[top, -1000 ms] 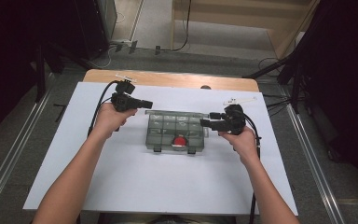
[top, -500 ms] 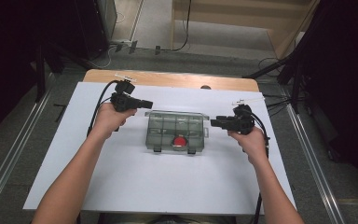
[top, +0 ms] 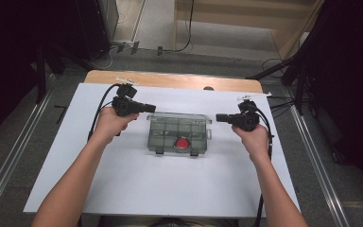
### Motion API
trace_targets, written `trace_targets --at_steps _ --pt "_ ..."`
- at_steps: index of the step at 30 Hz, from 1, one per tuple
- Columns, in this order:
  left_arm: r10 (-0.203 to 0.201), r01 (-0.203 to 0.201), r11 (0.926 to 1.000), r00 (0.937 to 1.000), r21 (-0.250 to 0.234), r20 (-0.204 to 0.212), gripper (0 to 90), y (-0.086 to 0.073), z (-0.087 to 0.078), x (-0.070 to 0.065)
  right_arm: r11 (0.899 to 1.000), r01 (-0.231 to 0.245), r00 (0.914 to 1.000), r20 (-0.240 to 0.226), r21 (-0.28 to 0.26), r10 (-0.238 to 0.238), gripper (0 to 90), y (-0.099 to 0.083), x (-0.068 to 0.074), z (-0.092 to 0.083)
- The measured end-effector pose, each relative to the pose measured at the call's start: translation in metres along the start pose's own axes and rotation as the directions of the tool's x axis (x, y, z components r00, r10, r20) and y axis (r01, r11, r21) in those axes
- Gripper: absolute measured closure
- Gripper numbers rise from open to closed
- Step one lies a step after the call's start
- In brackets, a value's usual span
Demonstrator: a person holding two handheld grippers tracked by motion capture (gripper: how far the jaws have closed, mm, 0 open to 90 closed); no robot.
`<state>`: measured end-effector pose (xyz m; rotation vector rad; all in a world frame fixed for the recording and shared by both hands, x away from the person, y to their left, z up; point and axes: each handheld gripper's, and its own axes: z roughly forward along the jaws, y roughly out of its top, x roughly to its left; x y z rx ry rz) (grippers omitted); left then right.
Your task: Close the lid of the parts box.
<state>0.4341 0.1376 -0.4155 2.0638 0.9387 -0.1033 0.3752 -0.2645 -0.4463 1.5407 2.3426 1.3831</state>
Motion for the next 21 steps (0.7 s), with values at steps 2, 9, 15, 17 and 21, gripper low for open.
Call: trace_targets --at_steps 2,9,15,17,21 --pt "0.004 -0.004 1.0 1.0 0.0 -0.001 89.4 -0.001 -0.001 -0.001 1.0 0.013 0.9999 -0.003 -0.009 -0.013 90.0 0.004 0.005 -0.001" --pt "0.007 -0.007 1.0 1.0 -0.002 0.0 89.4 -0.005 -0.005 -0.005 1.0 0.025 0.9992 -0.033 0.006 -0.024 90.0 0.012 0.015 0.002" --pt "0.009 -0.009 1.0 1.0 -0.005 -0.002 89.4 -0.009 -0.008 -0.009 0.999 0.037 0.9981 -0.05 0.02 -0.036 90.0 0.019 0.025 0.002" --pt "0.007 -0.007 1.0 1.0 -0.002 0.001 89.4 -0.011 -0.008 -0.01 0.999 0.043 0.9976 -0.055 0.031 -0.041 90.0 0.021 0.028 0.002" --pt "0.01 -0.01 0.9999 0.9999 0.002 -0.001 89.4 -0.013 -0.008 -0.011 0.997 0.067 0.9962 -0.059 0.035 -0.064 90.0 0.022 0.035 0.004"
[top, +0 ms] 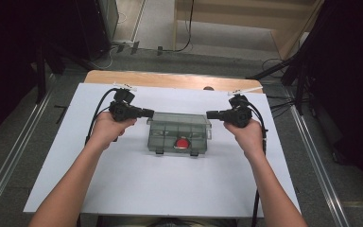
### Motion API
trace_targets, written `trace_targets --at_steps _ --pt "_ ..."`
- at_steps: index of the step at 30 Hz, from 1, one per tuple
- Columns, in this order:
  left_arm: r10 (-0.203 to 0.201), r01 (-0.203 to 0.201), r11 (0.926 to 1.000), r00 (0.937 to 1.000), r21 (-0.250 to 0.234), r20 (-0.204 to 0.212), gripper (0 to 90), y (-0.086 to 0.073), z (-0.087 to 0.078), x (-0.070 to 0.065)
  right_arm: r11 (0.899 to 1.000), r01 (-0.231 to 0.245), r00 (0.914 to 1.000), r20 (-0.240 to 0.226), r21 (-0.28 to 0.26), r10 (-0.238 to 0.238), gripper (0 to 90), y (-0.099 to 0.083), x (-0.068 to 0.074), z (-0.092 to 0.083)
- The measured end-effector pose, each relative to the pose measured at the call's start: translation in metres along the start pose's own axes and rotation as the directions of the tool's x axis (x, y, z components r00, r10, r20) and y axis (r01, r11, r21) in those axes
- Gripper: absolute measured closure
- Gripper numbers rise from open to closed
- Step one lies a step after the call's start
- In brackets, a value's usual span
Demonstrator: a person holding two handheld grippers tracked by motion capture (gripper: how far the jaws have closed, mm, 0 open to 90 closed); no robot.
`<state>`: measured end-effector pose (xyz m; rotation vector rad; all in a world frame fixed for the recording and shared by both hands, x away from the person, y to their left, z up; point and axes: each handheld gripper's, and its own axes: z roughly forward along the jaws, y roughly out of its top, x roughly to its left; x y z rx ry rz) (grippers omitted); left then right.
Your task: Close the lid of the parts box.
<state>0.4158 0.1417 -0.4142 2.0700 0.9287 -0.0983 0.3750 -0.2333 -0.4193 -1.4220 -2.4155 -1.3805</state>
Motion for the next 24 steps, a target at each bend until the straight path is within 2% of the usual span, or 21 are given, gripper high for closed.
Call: trace_targets --at_steps 9,15,24 --pt "0.013 -0.013 0.9999 0.9999 -0.003 -0.004 89.4 -0.003 -0.001 -0.003 0.999 0.022 0.9995 -0.024 0.028 -0.021 90.0 -0.003 0.007 0.007" --pt "0.019 -0.019 0.9998 0.9998 0.0 -0.003 89.4 -0.006 -0.001 -0.005 0.999 0.029 0.9992 -0.029 0.03 -0.028 90.0 -0.007 0.011 0.003" --pt "0.026 -0.026 0.9997 0.9996 -0.004 -0.005 89.4 -0.01 -0.004 -0.009 0.998 0.035 0.9992 -0.019 0.042 -0.034 90.0 -0.017 0.018 0.002"
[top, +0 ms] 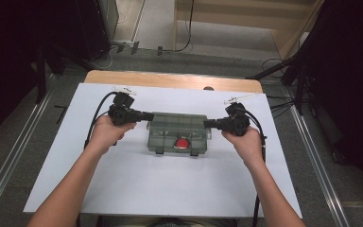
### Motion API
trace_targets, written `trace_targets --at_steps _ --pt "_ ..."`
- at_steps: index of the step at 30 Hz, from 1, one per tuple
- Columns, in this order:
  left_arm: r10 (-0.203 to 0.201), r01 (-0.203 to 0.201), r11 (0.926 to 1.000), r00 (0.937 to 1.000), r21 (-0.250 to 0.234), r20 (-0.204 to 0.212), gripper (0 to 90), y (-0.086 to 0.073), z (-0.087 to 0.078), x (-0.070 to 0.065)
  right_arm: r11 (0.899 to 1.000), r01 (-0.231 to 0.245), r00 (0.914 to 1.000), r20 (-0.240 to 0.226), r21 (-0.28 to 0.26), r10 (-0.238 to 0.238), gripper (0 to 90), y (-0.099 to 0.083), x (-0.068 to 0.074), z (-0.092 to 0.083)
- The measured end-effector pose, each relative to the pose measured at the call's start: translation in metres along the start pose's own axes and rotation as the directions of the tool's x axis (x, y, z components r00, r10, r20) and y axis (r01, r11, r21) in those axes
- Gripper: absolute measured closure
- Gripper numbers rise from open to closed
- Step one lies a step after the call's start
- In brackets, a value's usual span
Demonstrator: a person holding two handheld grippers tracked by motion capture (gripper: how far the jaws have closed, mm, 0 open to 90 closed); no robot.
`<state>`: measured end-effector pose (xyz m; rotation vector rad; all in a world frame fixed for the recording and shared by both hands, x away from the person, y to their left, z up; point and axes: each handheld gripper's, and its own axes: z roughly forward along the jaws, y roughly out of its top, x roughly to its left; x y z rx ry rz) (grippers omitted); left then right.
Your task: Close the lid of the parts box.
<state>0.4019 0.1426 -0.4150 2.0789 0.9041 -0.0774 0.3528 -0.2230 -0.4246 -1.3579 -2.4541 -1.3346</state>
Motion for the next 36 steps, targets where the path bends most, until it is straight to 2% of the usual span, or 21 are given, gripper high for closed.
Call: trace_targets --at_steps 20,36 --pt "0.014 -0.014 0.9999 0.9998 0.003 -0.011 89.4 -0.02 -0.005 -0.011 1.0 0.005 1.0 0.003 0.016 -0.005 90.0 -0.013 0.01 0.0" --pt "0.035 -0.035 0.9994 0.9992 -0.003 -0.02 89.3 -0.029 0.001 -0.013 0.999 0.013 0.9999 0.011 0.037 -0.013 90.0 -0.02 0.011 0.013"
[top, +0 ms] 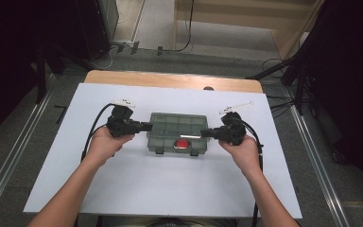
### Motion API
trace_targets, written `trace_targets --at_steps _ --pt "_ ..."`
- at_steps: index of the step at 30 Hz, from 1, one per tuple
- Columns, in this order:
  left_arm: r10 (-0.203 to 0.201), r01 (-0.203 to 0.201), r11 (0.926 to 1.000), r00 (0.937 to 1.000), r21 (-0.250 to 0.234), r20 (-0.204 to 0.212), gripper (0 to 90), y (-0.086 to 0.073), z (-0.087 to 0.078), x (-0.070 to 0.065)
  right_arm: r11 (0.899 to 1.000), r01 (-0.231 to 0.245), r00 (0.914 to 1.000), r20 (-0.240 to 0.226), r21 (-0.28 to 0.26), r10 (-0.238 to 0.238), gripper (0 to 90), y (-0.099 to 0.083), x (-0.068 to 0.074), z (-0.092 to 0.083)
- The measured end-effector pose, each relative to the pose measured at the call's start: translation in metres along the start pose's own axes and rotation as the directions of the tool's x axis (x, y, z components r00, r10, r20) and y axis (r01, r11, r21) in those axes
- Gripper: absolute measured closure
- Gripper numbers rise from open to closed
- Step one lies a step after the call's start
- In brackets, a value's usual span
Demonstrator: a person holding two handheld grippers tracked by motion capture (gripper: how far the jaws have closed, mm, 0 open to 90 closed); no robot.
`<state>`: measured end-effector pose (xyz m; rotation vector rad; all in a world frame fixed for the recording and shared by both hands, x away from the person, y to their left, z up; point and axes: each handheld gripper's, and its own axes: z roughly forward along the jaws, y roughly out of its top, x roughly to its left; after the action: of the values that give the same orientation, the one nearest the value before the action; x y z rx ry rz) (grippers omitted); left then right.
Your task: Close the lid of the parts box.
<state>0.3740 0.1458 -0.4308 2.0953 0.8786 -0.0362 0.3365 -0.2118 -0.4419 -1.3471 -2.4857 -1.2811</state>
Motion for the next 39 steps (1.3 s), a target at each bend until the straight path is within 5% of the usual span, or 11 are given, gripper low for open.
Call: trace_targets --at_steps 39 --pt "0.038 -0.037 0.9974 0.9993 0.062 -0.006 89.1 -0.013 0.024 0.009 0.998 -0.012 0.9996 0.027 0.055 0.01 90.0 -0.009 -0.013 0.027"
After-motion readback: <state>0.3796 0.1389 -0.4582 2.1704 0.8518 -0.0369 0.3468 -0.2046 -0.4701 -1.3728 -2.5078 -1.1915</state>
